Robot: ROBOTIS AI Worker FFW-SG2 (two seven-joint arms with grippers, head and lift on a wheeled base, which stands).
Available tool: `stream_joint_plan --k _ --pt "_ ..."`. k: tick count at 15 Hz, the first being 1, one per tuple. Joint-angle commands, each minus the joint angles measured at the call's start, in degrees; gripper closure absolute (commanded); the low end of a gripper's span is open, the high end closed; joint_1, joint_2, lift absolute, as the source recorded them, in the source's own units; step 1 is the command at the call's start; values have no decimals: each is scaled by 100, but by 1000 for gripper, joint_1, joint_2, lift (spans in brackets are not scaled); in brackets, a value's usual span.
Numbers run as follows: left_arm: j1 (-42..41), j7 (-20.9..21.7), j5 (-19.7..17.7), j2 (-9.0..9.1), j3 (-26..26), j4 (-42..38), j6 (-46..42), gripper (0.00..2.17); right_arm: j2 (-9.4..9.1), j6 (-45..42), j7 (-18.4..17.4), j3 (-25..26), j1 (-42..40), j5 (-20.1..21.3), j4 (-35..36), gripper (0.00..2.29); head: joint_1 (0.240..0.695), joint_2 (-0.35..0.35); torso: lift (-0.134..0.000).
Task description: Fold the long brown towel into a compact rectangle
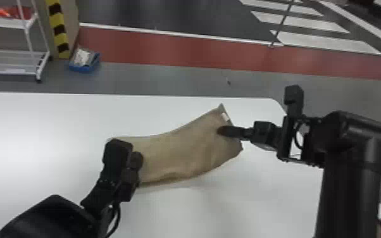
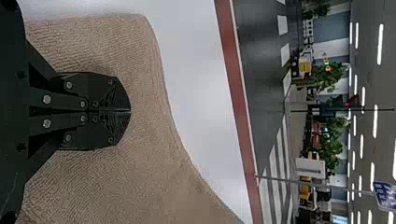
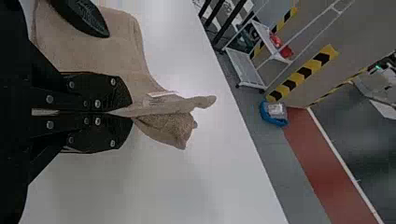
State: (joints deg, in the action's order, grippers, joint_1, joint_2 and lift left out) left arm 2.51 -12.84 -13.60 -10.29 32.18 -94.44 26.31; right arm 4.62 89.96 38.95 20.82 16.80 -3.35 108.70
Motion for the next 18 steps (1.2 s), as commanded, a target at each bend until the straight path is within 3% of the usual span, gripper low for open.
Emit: stream_joint_plan --k 1,9,18 --pt "-5 10 -29 0 -72 -66 -104 1889 3 12 -10 27 130 10 125 1325 695 -251 -125" --pt "-128 414 -161 -131 -494 -408 248 1889 21 12 -28 159 306 10 -51 1328 695 -245 -125" --pt "-31 537 -90 -52 -388 -92 230 1889 -304 12 -72 -272 306 -43 441 1325 695 -203 -125"
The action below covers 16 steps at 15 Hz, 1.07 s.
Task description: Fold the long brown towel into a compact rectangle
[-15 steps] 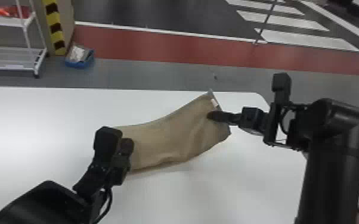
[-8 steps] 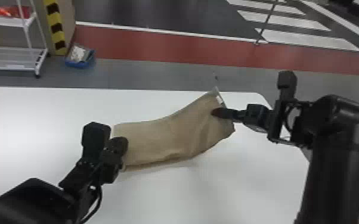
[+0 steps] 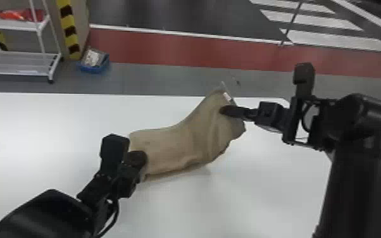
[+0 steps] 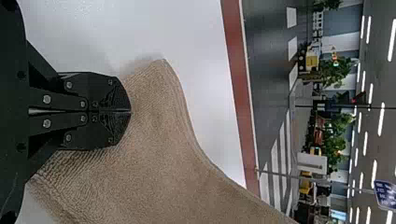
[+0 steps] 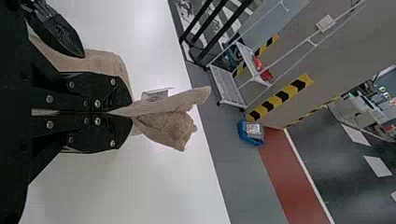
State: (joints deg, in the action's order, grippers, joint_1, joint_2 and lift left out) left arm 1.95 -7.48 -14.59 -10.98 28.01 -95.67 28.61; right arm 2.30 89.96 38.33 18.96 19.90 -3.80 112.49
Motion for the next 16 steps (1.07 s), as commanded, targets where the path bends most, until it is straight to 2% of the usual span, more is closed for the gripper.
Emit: stream_joint_plan --k 1,3,8,16 --pt "33 -8 18 17 56 57 0 1889 -142 12 -10 -147 -22 11 124 1325 695 -198 -125" --pt "68 -8 35 35 135 119 0 1889 -236 12 -36 -358 -66 55 168 1325 695 -184 -125" --pt "68 -25 35 43 214 119 0 1889 -236 12 -124 -868 -277 240 177 1325 695 -161 -125" --pt "60 -43 35 122 381 119 -17 1892 -236 12 -151 -1052 -356 169 115 1322 695 -155 -125"
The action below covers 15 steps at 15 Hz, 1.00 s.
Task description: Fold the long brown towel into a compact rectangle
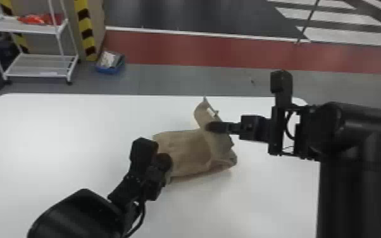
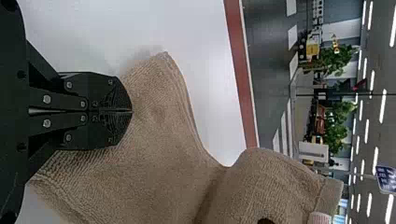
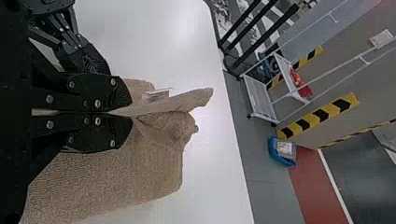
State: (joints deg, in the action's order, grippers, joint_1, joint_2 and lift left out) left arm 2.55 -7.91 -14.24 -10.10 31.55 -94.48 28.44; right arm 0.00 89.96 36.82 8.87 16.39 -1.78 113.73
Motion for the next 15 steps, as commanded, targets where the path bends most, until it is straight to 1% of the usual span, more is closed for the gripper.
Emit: stream_joint_plan --k 1,6,10,15 --pt "0 -17 9 34 70 0 0 1889 -5 12 1 -70 -4 -33 -9 1322 695 -156 -125" --pt "0 -53 0 43 123 -9 0 1892 -5 12 -114 -272 -92 -42 -246 1322 695 -155 -125" --pt "-17 -53 0 34 158 -9 0 1892 -5 12 -158 -298 -224 -183 -519 1322 695 -153 -125" --pt "-88 -53 0 17 167 -35 0 1892 -5 -88 -158 -281 -224 -297 -571 1322 695 -149 -125"
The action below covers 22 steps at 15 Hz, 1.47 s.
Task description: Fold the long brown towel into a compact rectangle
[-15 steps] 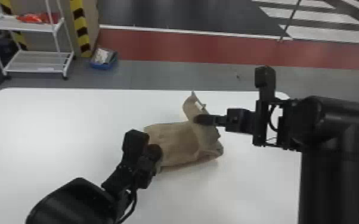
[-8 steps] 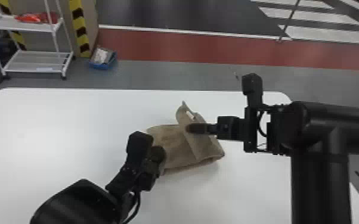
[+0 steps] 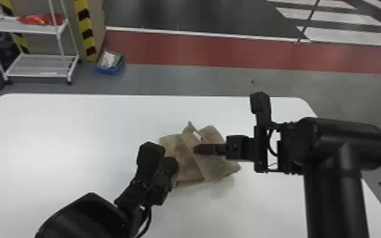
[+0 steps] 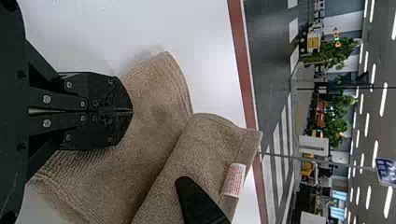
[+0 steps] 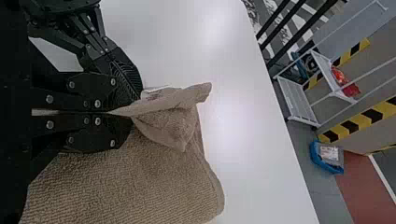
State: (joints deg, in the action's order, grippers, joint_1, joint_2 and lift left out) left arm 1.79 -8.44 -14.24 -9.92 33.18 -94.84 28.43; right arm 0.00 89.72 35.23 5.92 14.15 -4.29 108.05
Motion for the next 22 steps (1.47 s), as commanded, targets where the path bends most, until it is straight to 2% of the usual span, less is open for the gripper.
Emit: stream_joint_plan --k 1,6,10,12,13,14,17,22 --pt "-21 0 0 -1 4 1 0 1892 -5 -169 -7 15 0 -64 6 1322 695 -148 -125" --pt "-65 -9 0 16 21 -8 0 1892 -5 -644 -95 41 -27 -90 -144 1322 695 -149 -125" --pt "-65 -9 0 16 74 -8 0 1892 -5 -679 -113 -38 -62 -99 -240 1288 695 -155 -125" --pt "-83 -9 0 16 57 -8 -17 1892 -5 -767 -131 -73 -97 -125 -240 812 695 -154 -125" --pt "-83 -9 0 16 65 -8 -17 1892 -5 -802 -122 -64 -123 -301 -240 306 695 -153 -125" --pt "-83 -9 0 16 65 -8 -17 1892 -5 -802 -113 -3 -150 -486 -240 -1 695 -149 -125" --pt "-83 -9 0 16 65 -8 -17 1892 -5 -767 -7 428 -238 -1285 -231 26 695 -139 -125" --pt "-118 -9 0 -28 -75 -122 -17 1889 -5 -714 133 999 -870 -1778 542 26 695 -136 -125"
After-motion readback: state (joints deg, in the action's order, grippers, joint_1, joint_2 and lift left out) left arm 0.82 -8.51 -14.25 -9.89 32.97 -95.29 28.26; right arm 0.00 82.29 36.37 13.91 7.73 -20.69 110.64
